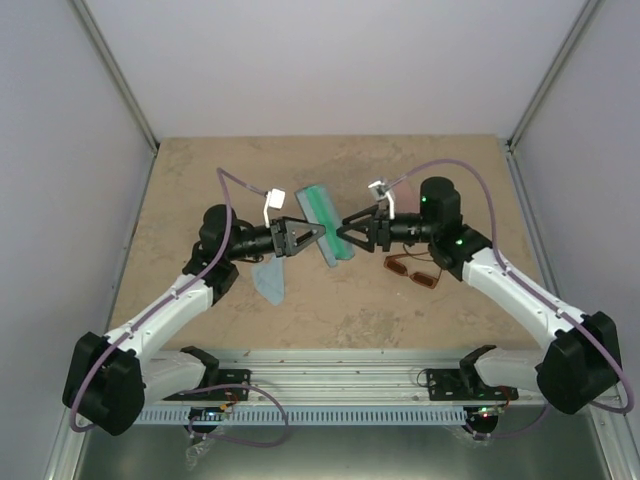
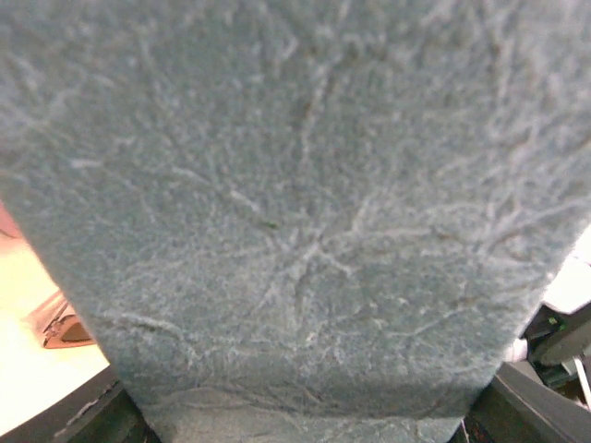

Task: Organize the sunglasses
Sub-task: Open the sunglasses case.

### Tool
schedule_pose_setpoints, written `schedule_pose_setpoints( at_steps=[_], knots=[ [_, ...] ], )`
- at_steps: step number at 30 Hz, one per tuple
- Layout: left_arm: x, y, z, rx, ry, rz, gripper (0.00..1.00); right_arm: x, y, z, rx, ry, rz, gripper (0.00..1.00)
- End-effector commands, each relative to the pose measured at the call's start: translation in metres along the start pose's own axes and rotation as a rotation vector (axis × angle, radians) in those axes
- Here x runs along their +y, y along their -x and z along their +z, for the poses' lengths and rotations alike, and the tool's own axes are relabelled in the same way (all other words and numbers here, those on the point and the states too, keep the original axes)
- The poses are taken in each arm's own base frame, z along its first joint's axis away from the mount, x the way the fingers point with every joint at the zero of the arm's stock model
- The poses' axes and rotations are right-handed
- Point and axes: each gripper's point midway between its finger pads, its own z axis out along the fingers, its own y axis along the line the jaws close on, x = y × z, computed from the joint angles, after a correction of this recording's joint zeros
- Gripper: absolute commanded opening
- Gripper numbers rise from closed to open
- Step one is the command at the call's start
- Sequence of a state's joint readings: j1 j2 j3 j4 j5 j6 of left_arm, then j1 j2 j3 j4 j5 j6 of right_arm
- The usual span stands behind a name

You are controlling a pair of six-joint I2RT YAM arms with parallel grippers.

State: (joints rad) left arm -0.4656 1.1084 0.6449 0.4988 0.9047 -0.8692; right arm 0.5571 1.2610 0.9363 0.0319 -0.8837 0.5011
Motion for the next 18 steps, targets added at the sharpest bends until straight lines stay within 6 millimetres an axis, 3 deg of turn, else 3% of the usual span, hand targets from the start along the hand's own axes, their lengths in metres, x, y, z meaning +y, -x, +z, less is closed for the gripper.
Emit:
schedule_pose_setpoints(
  at_steps=[1, 5, 11, 15, 18],
  knots=[
    [-0.073, 0.000, -0.010, 0.043, -0.232, 0.186, 0.38, -0.091, -0.007, -0.030, -0.082, -0.309, 0.236, 0.63],
    [-0.078, 0.002, -0.012, 0.034, -0.237, 0.201, 0.39, -0.080, 0.001, -0.028, -0.061, -0.271, 0.219, 0.59],
    [-0.068, 0.005, -0.008, 0.031, -0.196, 0.184, 0.40, -0.068, 0.013, -0.038, -0.093, -0.302, 0.128, 0.64],
    [-0.062, 0.007, -0.005, 0.029, -0.175, 0.172, 0.41, -0.040, 0.015, -0.039, -0.101, -0.183, 0.040, 0.76],
    [-0.059, 0.008, -0.004, 0.024, -0.159, 0.167, 0.42, -0.016, 0.012, -0.036, -0.077, -0.049, 0.002, 0.77]
  ],
)
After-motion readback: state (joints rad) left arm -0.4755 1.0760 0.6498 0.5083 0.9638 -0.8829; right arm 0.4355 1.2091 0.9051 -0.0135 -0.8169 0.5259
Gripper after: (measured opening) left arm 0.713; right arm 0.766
